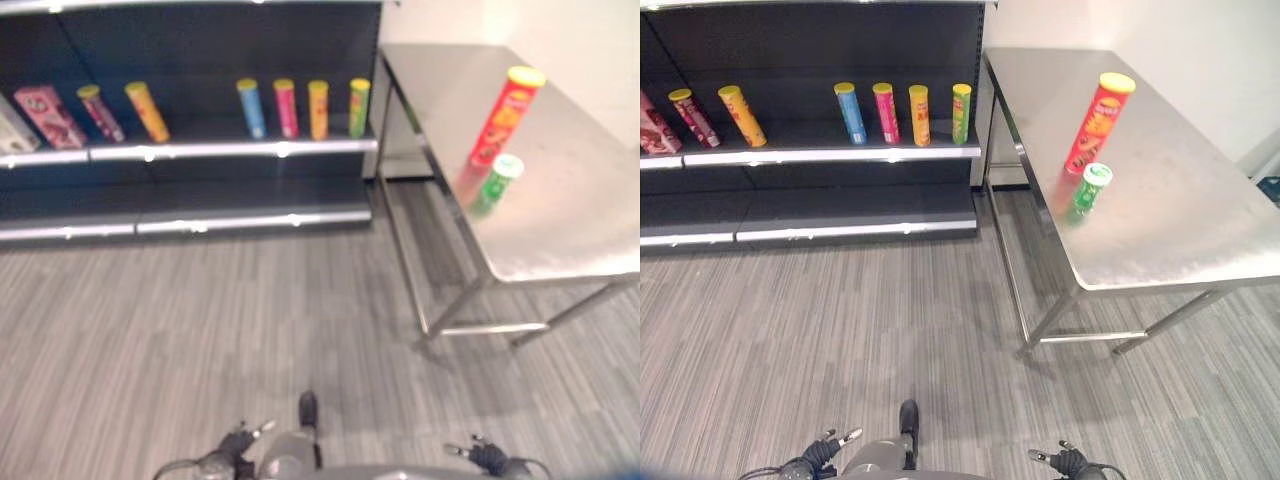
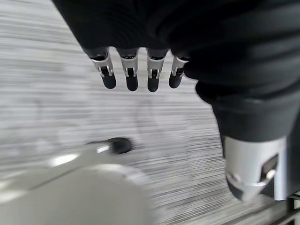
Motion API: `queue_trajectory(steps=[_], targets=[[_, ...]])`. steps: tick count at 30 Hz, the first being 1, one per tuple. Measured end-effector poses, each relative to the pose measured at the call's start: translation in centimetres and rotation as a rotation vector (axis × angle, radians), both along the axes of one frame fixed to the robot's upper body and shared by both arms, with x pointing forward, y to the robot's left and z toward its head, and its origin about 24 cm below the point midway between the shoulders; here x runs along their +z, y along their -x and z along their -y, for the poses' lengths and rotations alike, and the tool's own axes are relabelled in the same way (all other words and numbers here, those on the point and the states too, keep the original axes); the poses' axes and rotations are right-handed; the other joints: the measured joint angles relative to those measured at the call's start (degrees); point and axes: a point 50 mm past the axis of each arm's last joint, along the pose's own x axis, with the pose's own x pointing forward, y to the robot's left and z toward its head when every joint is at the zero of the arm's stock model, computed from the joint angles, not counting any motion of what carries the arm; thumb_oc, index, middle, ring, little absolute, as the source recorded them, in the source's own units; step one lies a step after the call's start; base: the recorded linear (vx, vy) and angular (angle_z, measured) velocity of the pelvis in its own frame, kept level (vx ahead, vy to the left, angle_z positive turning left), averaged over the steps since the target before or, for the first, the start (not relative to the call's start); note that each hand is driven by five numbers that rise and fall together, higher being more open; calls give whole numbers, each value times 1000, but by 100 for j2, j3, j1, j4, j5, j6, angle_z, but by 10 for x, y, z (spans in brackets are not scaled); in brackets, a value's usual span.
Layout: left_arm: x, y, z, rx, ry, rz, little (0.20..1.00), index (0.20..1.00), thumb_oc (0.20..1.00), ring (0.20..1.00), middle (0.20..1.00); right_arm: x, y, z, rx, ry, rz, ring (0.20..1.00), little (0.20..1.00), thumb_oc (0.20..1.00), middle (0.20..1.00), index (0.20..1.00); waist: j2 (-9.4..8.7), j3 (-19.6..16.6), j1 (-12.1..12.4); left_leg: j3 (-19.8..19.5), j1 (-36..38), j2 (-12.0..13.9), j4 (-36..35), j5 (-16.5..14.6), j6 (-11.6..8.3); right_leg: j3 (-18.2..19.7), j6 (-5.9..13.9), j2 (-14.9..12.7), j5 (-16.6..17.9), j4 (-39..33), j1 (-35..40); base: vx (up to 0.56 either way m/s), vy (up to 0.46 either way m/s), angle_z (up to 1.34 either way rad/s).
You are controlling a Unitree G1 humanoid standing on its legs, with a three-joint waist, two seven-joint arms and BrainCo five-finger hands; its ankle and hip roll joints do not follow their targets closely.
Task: Put the goods on the table back onto the shelves and tidy them up.
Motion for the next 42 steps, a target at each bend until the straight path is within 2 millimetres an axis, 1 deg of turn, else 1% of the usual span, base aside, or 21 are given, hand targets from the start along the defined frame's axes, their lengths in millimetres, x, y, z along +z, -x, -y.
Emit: queue_trajectory(steps=[1, 3, 4, 7, 8, 10, 12, 13, 14, 15, 16, 20, 22, 26, 28, 31, 32, 36, 37, 40, 42], targets=[[1, -4, -2, -6, -6, 10, 1000, 1000, 1000, 1000, 1000, 0, 0, 0, -2, -2, 7, 1000, 1000, 1000, 1000, 1000, -9, -3, -23, -18, 84, -116, 2, -140, 167, 19, 68, -128, -23, 385, -207, 200, 393, 16], [2, -8, -1, -37, -13, 6, 1000, 1000, 1000, 1000, 1000, 2, -2, 3, -9, 6, 17, 1000, 1000, 1000, 1000, 1000, 36, 13, -5, 116, 409, -380, -34, -342, 434, 75, 106, -520, 989, 1615, -837, 248, 383, 0], [1, -5, 0, -51, -12, -1, 1000, 1000, 1000, 1000, 1000, 1, 0, 4, -15, 8, 12, 1000, 1000, 1000, 1000, 1000, 151, 21, -2, 158, 486, -411, -35, -421, 506, 56, 79, -624, 1112, 1951, -1033, 198, 228, -17], [0, -2, 1, -49, -10, -10, 1000, 1000, 1000, 1000, 1000, 4, -2, 11, -35, 22, 28, 1000, 1000, 1000, 1000, 1000, 366, 17, -23, 150, 593, -443, -33, -591, 575, -635, 87, -876, 478, 1868, -1429, 190, 63, -9], [1, -3, -1, -49, -16, -10, 1000, 1000, 1000, 1000, 1000, 5, -6, 15, -38, 30, 39, 1000, 1000, 1000, 1000, 1000, 441, 45, -121, 146, 612, -410, -34, -633, 561, -877, 101, -631, 100, 915, -1580, 324, -29, -5], [1, -3, -2, -47, -19, -15, 1000, 1000, 1000, 1000, 1000, 6, -9, 15, -37, 32, 42, 1000, 1000, 1000, 1000, 1000, 441, 101, -225, 160, 617, -299, -37, -670, 398, -1214, 72, -93, 82, -863, -1639, 260, -32, -10], [-1, 0, 0, -56, -19, -33, 1000, 1000, 1000, 1000, 1000, 5, -5, 14, -43, 32, 34, 1000, 1000, 1000, 1000, 1000, 382, 133, -394, 201, 660, -249, -38, -923, 112, -1296, 86, 540, 719, -2661, -1648, 284, 2, 10], [-2, 2, 2, -58, -11, -37, 1000, 1000, 1000, 1000, 1000, 4, 1, 14, -53, 31, 21, 1000, 1000, 1000, 1000, 1000, 188, 153, -529, 339, 815, -294, -41, -1168, -133, -1411, 142, 629, 999, -2984, -1727, 370, -15, 38], [-1, 2, 0, -55, -13, -26, 1000, 1000, 1000, 1000, 1000, 2, 7, 10, -62, 19, 7, 1000, 1000, 1000, 1000, 1000, -71, 199, -567, 375, 813, -469, 246, -1375, -178, -1493, 241, 425, 1152, -2941, -1805, 193, -34, 59], [0, -1, 3, -61, -2, -12, 1000, 1000, 1000, 1000, 1000, 0, 19, 11, -79, 22, -25, 1000, 1000, 1000, 1000, 1000, -148, 210, -586, 630, 866, -475, 298, -1174, 267, -1667, 168, 408, 1282, -2814, -1850, 187, -32, 26], [-2, 5, 7, -60, 9, -16, 1000, 1000, 1000, 1000, 1000, -1, 27, 14, -86, 29, -64, 1000, 1000, 1000, 1000, 1000, -137, 212, -523, 709, 1061, -490, 190, -1198, 297, -1831, -49, 361, 1431, -2609, -1868, 133, -38, -10], [-4, 17, 5, -78, 0, -52, 1000, 1000, 1000, 1000, 1000, 1, 24, 24, -118, 49, -51, 1000, 1000, 1000, 1000, 1000, 211, 125, -434, 789, 1282, -297, 17, -1244, 169, -2118, -81, 424, 1434, -2337, -1824, 201, -71, -24], [-2, 12, 3, -81, -6, -41, 1000, 1000, 1000, 1000, 1000, 2, 19, 24, -111, 49, -42, 1000, 1000, 1000, 1000, 1000, 311, 148, -470, 779, 1544, -121, 27, -1382, -54, -2189, -121, 582, 1438, -2307, -1551, 208, -120, 4], [-2, 12, 3, -88, -8, -38, 1000, 1000, 1000, 1000, 1000, 3, 12, 22, -109, 46, -19, 1000, 1000, 1000, 1000, 1000, 79, 87, -340, 752, 1090, 166, 2040, -1796, -739, -2083, -767, 761, 1065, -2514, -1036, 109, -144, -9], [1, -4, 11, -108, 8, 18, 1000, 1000, 1000, 1000, 1000, 5, 4, 25, -105, 62, 5, 1000, 1000, 1000, 1000, 1000, -32, 216, -202, 374, -492, 647, 4867, -1505, -950, -1743, -980, 869, 1089, -2624, -847, 60, 23, -55], [0, 5, 5, -99, -8, -8, 1000, 1000, 1000, 1000, 1000, 5, 7, 28, -75, 83, -24, 1000, 1000, 1000, 1000, 1000, -33, 228, -150, 165, -715, 892, 3989, -1546, -894, -1507, -933, 1023, 1072, -2876, -597, 145, 152, -82], [1, 1, 5, -101, -8, 1, 1000, 1000, 1000, 1000, 1000, 4, 9, 29, -74, 87, -33, 1000, 1000, 1000, 1000, 1000, -1, 223, -296, 35, -765, 1041, 3196, -1451, -973, -1421, -920, 1155, 1038, -3074, -420, 236, 284, -45], [2, -8, 10, -109, 1, 25, 1000, 1000, 1000, 1000, 1000, 6, 6, 35, -68, 106, -40, 1000, 1000, 1000, 1000, 1000, 115, 281, -175, -749, 0, 995, -74, -742, -1123, -742, -870, 1370, 1049, -3104, -458, 180, 189, -87], [2, -11, 12, -109, 3, 33, 1000, 1000, 1000, 1000, 1000, 8, 7, 42, -73, 123, -40, 1000, 1000, 1000, 1000, 1000, 198, 338, -156, -1070, 88, 958, -57, -562, -1145, -565, -972, 1428, 1129, -3102, -401, 160, 233, -98], [-1, -6, 17, -103, 15, 16, 1000, 1000, 1000, 1000, 1000, 10, 24, 55, -108, 150, -65, 1000, 1000, 1000, 1000, 1000, 442, 212, -400, -758, 726, 826, -62, -302, -949, -372, -830, 1457, 969, -3102, -227, 125, 234, -57], [1, -13, 16, -106, 8, 36, 1000, 1000, 1000, 1000, 1000, 9, 29, 53, -127, 143, -79, 1000, 1000, 1000, 1000, 1000, 524, 188, -483, -662, 747, 754, -24, -411, -785, -310, -676, 1390, 967, -3074, -272, 74, 199, -27]])
